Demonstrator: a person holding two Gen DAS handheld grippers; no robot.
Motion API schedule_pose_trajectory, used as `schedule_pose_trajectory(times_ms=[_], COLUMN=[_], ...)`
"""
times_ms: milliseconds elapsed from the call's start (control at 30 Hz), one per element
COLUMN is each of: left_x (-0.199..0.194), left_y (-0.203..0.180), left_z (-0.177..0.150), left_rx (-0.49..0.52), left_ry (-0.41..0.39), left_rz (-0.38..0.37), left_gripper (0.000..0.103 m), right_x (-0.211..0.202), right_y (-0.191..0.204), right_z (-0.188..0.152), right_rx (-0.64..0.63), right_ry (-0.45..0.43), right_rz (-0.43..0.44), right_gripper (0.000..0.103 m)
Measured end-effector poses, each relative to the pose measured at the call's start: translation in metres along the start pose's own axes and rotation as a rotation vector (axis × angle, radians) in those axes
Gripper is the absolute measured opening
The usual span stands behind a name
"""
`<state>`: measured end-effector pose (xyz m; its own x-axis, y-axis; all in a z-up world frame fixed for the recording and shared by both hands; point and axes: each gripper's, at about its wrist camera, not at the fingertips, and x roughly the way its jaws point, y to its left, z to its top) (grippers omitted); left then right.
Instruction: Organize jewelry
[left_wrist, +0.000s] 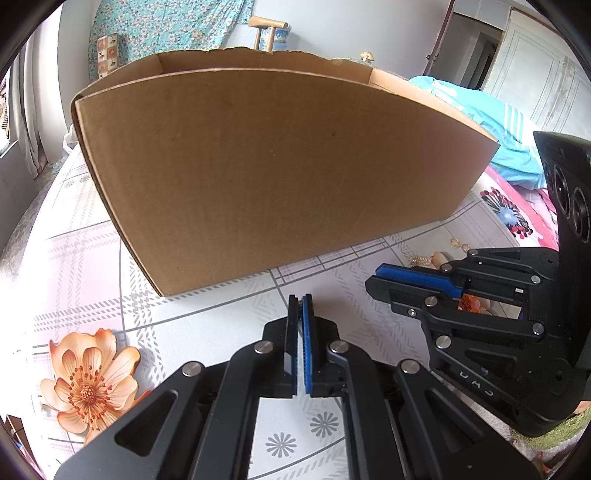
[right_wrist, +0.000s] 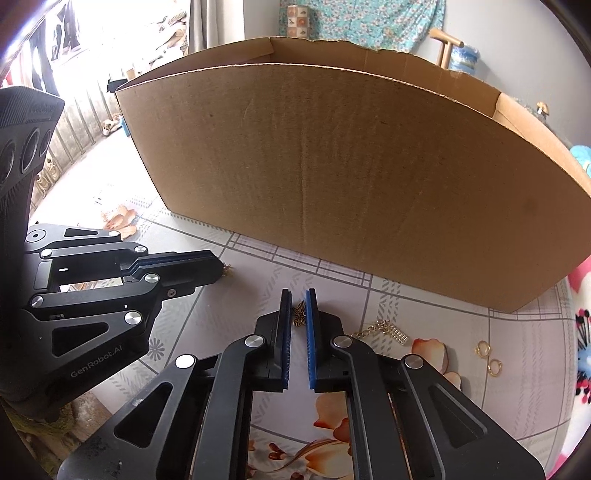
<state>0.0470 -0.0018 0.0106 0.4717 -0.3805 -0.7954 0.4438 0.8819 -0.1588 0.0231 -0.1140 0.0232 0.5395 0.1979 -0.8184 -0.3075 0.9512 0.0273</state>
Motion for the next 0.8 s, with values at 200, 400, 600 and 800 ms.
schedule_pose_trajectory(times_ms=[200, 400, 600, 800], left_x=[0.0, -0.003, -0.022, -0.047], left_y=[0.0, 0.004, 0.004, 0.0], left_z=[0.0, 0.0, 0.004, 0.011], left_rx=[-0.001, -0.019, -0.025, -0.025], left_ry=[0.0, -0.013, -0.079, -0.132], left_rz=[-0.001, -0.023, -0.066, -0.103], left_gripper=[0.002, 0.002, 0.002, 0.002], right_x=[-0.004, -0.015, -0.031, -0.056], right_y=[-0.007, -0.024, -0.039, -0.049], right_z=[-0.004, 0.012, 0.011, 0.013], right_rx=[0.028, 0.074, 0.103, 0.132], right_ry=[0.001, -0.016, -0.051, -0.123], right_rz=[0.017, 0.044, 0.061, 0.092], right_gripper=[0.005, 0.005, 0.005, 0.005])
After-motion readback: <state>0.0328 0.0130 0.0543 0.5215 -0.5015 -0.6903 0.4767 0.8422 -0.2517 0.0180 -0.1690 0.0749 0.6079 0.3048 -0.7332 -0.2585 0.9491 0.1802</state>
